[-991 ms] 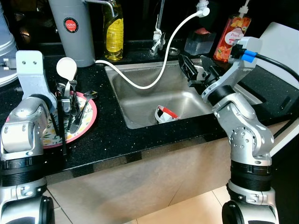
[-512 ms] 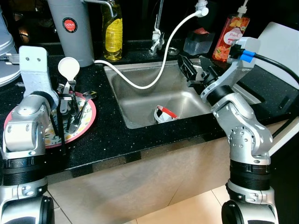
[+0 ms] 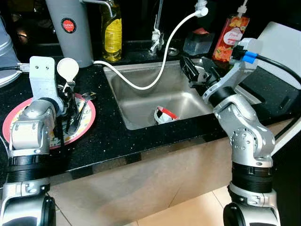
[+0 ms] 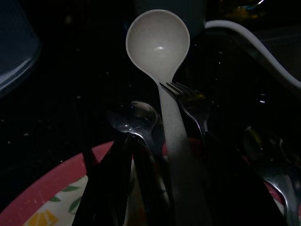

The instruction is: Kitchen organization

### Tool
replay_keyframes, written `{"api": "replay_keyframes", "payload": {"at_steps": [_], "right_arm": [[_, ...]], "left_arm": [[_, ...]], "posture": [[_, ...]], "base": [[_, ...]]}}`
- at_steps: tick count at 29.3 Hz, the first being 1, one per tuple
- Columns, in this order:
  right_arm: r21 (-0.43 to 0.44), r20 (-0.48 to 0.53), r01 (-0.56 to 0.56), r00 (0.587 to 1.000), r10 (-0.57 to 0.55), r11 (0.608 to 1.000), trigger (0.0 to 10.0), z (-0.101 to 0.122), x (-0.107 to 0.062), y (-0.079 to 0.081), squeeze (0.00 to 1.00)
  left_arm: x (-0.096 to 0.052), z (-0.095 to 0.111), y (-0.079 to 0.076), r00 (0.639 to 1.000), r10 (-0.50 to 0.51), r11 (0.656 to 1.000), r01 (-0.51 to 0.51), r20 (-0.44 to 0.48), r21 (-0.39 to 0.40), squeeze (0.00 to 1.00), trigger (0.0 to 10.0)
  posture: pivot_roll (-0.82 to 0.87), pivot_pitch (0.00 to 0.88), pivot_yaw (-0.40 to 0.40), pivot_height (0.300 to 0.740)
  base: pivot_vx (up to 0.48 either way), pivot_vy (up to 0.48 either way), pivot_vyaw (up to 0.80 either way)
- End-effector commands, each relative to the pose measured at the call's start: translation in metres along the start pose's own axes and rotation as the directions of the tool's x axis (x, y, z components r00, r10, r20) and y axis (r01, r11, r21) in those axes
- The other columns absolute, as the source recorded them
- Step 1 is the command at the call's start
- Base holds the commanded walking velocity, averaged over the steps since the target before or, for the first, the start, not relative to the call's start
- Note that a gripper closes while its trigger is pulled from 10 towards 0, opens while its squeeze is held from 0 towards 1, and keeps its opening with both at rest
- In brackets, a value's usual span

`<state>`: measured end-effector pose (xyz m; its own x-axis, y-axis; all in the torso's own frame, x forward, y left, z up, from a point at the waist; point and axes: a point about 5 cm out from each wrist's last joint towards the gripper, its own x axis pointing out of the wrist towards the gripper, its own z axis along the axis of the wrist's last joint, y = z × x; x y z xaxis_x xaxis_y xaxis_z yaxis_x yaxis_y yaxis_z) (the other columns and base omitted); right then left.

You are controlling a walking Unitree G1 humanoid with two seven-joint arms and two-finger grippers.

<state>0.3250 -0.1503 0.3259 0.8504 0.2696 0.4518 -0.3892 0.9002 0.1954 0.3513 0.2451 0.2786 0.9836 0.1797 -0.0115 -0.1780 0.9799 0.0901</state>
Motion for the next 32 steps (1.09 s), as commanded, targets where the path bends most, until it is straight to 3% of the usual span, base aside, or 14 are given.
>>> {"api": "replay_keyframes", "payload": {"at_steps": [1, 6, 7, 8, 9, 10, 11, 13, 14, 22, 28, 30, 31, 32], "right_arm": [[0.001, 0.015, 0.023, 1.0, -0.023, 1.0, 10.0, 0.002, -0.005, -0.005, 0.0], [0.008, 0.015, 0.02, 1.0, -0.021, 1.0, 10.0, 0.001, -0.003, -0.004, 0.0], [0.007, 0.014, 0.018, 1.0, -0.018, 1.0, 10.0, 0.002, -0.003, -0.004, 0.0], [0.007, 0.014, 0.018, 1.0, -0.018, 1.0, 10.0, 0.002, -0.003, -0.004, 0.0], [0.007, 0.013, 0.017, 1.0, -0.017, 1.0, 10.0, 0.002, -0.003, -0.004, 0.0], [0.007, 0.013, 0.017, 1.0, -0.017, 1.0, 10.0, 0.002, -0.003, -0.004, 0.0], [0.007, 0.013, 0.019, 1.0, -0.019, 1.0, 10.0, 0.002, -0.003, -0.004, 0.0], [0.007, 0.012, 0.022, 1.0, -0.022, 1.0, 10.0, 0.001, -0.003, -0.005, 0.0], [0.008, 0.01, 0.022, 1.0, -0.022, 1.0, 10.0, 0.001, -0.004, -0.005, 0.0], [0.017, 0.012, 0.021, 1.0, -0.022, 1.0, 10.0, 0.001, -0.002, -0.005, 0.0], [0.017, 0.01, 0.021, 1.0, -0.021, 1.0, 10.0, 0.001, -0.002, -0.005, 0.0], [0.017, 0.009, 0.02, 1.0, -0.02, 1.0, 10.0, 0.001, -0.002, -0.005, 0.0], [0.017, 0.01, 0.018, 1.0, -0.018, 1.0, 10.0, 0.001, -0.001, -0.005, 0.0], [0.017, 0.01, 0.016, 1.0, -0.016, 1.0, 10.0, 0.001, -0.001, -0.005, 0.0]], "left_arm": [[0.003, -0.007, -0.005, 0.998, -0.03, 1.0, 0.03, -0.049, 0.009, 0.0, 10.0], [0.004, -0.019, -0.011, 0.99, -0.069, 0.998, 0.067, -0.122, -0.019, 0.0, 10.0], [0.004, -0.024, -0.011, 0.988, -0.07, 0.997, 0.067, -0.141, -0.023, 0.0, 8.8], [0.004, -0.024, -0.011, 0.988, -0.07, 0.997, 0.067, -0.141, -0.023, 0.0, 8.8], [0.003, -0.027, -0.009, 0.986, -0.062, 0.998, 0.058, -0.156, -0.026, 0.0, 4.6], [0.003, -0.027, -0.009, 0.986, -0.062, 0.998, 0.058, -0.156, -0.026, 0.0, 4.6], [0.003, -0.029, -0.008, 0.985, -0.054, 0.998, 0.051, -0.161, -0.022, 0.0, 3.5], [0.002, -0.03, -0.006, 0.986, -0.035, 0.999, 0.033, -0.164, -0.016, 0.0, 2.6], [0.002, -0.032, -0.003, 0.986, -0.02, 1.0, 0.018, -0.167, -0.01, 0.0, 0.0], [0.0, -0.032, 0.001, 0.986, 0.007, 1.0, -0.01, -0.165, -0.019, 0.0, 0.0], [0.0, -0.019, 0.007, 0.995, 0.066, 0.997, -0.069, -0.079, -0.032, 0.0, 0.0], [0.0, -0.014, 0.007, 0.996, 0.069, 0.997, -0.071, -0.048, -0.037, 0.0, 0.9], [0.0, -0.009, 0.009, 0.996, 0.09, 0.995, -0.091, -0.025, -0.047, 0.0, 10.0], [0.0, -0.006, 0.011, 0.994, 0.112, 0.992, -0.112, -0.013, -0.05, 0.0, 10.0]], "posture": [[-0.12, 0.08, -0.048, 0.74], [-0.12, 0.086, -0.051, 0.74], [-0.12, 0.09, -0.049, 0.74], [-0.12, 0.09, -0.049, 0.74], [-0.12, 0.089, -0.05, 0.74], [-0.12, 0.089, -0.05, 0.74], [-0.12, 0.091, -0.051, 0.74], [-0.12, 0.091, -0.052, 0.74], [-0.12, 0.09, -0.054, 0.74], [-0.11, 0.089, -0.061, 0.74], [-0.11, 0.09, -0.064, 0.74], [-0.11, 0.089, -0.065, 0.74], [-0.11, 0.088, -0.067, 0.74], [-0.11, 0.086, -0.069, 0.74]], "base": [[0.0, 0.0, 0.0], [0.0, 0.0, 0.0], [0.0, 0.0, 0.0], [0.0, 0.0, 0.0], [0.0, 0.0, 0.0], [0.0, 0.0, 0.0], [0.0, 0.0, 0.0], [0.0, 0.0, 0.0], [0.0, 0.0, 0.0], [0.0, 0.0, 0.0], [0.0, 0.0, 0.0], [0.0, 0.0, 0.0], [0.0, 0.0, 0.0], [0.0, 0.0, 0.0]]}}
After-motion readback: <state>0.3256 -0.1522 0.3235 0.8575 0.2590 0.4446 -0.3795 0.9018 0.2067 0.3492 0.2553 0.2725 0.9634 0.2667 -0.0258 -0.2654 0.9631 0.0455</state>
